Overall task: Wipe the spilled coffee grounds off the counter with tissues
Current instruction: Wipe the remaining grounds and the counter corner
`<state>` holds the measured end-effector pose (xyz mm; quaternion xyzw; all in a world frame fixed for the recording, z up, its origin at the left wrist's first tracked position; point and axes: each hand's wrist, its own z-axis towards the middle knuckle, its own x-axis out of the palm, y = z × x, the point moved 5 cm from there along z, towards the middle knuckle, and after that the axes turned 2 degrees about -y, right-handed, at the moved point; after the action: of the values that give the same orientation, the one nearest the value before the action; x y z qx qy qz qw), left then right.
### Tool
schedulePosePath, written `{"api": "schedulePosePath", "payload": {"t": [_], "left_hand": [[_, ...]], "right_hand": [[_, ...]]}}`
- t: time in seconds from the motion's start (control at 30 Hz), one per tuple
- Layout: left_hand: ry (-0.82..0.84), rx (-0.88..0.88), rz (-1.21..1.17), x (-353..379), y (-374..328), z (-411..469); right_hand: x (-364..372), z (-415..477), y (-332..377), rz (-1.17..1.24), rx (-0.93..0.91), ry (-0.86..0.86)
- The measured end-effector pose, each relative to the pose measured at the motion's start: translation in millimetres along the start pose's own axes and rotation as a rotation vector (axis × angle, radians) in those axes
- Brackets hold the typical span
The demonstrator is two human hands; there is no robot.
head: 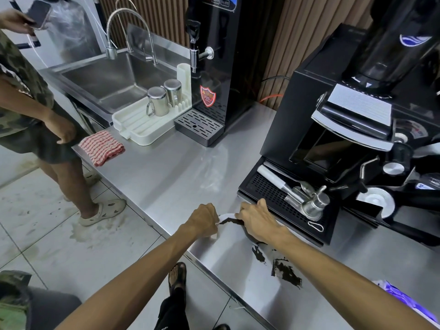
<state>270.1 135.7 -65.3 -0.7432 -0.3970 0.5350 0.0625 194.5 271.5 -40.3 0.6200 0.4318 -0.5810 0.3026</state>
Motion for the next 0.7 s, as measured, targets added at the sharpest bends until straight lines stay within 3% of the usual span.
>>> {"api": "schedulePosePath", "payload": {"t": [0.23, 0.4, 0.53, 0.7], "left_hand": [[-0.001, 0.066, 0.065, 2.8, 0.6, 0.0], [-0.111, 0.179, 0.229, -2.9, -7.3, -6.9], [-0.194, 0.451, 0.488, -4.7, -14.6, -11.1], [-0.214, 0.724, 0.571, -1.4, -16.6, -14.5]], "right_hand": [[1.0, -6.4, -1.4, 0.064, 0.051, 0.005], [1.5, -7.3, -2.3, 0.132, 0.093, 0.011], [2.4, -7.8, -2.7, 0.169, 0.094, 0.048], [7.9, -7.0, -8.2, 0.21, 0.104, 0.056]]}}
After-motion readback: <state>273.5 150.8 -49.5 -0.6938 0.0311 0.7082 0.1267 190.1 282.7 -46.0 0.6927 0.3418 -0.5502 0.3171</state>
